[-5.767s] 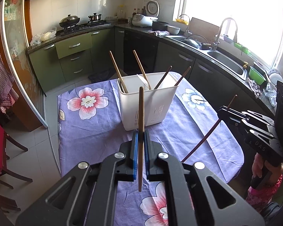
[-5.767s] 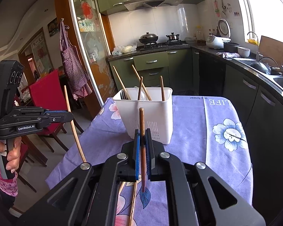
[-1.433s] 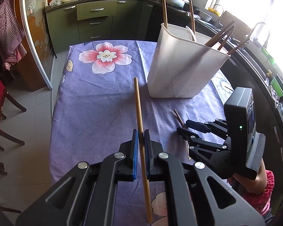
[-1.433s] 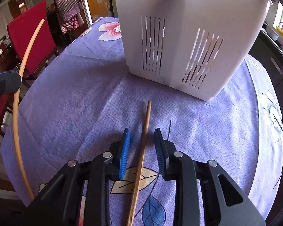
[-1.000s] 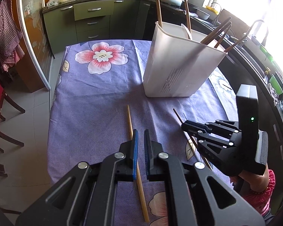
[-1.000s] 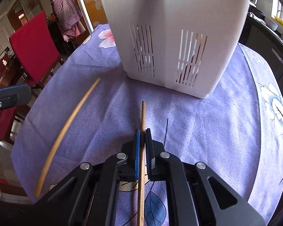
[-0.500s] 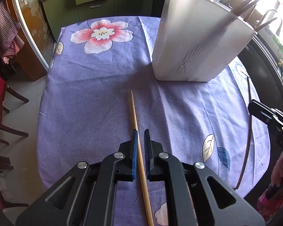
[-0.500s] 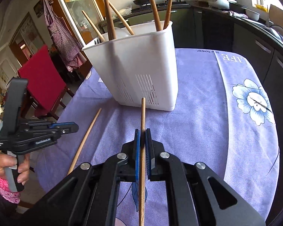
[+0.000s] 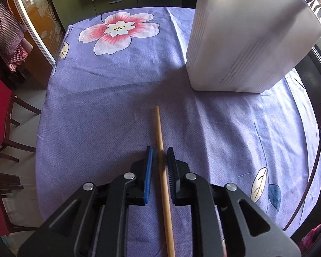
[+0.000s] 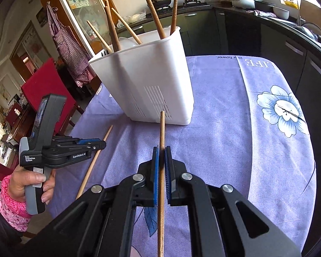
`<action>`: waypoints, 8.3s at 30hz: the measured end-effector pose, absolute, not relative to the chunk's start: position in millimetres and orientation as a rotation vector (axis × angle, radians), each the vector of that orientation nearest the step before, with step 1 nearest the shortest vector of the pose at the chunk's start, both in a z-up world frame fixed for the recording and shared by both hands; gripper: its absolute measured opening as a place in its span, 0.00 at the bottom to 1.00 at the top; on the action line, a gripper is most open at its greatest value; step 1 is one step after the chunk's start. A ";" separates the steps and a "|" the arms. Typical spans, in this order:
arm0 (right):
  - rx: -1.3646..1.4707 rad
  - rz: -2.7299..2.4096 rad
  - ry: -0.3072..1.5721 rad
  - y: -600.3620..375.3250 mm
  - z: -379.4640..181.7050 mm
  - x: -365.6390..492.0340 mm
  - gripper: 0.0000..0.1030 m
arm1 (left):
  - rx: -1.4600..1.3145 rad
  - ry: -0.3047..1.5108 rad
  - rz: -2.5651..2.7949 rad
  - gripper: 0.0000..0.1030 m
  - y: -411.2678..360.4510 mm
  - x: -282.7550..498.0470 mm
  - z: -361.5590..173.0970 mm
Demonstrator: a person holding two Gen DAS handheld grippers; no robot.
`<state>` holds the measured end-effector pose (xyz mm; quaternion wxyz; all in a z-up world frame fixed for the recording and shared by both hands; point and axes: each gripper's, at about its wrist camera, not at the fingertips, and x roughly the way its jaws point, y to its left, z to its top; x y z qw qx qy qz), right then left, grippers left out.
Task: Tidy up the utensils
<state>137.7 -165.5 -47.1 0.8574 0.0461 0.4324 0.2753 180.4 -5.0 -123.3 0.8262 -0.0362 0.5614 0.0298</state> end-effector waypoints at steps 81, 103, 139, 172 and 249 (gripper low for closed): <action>0.129 0.483 0.364 -159.2 190.0 197.8 0.06 | -0.030 0.420 -0.092 0.05 -38.3 190.6 163.0; 0.033 0.479 0.581 -120.6 75.0 213.5 0.21 | -0.018 0.530 -0.081 0.50 -47.7 195.3 62.7; 0.048 0.270 0.324 -217.7 30.5 -24.8 0.96 | -0.075 0.385 0.024 0.94 -14.7 -3.4 29.1; 0.040 0.292 0.349 -209.7 30.1 -12.1 0.96 | -0.079 0.391 0.042 0.94 -4.7 -7.2 29.3; 0.043 0.309 0.387 -206.1 17.0 -2.7 0.96 | -0.079 0.469 0.024 0.90 1.7 5.5 24.0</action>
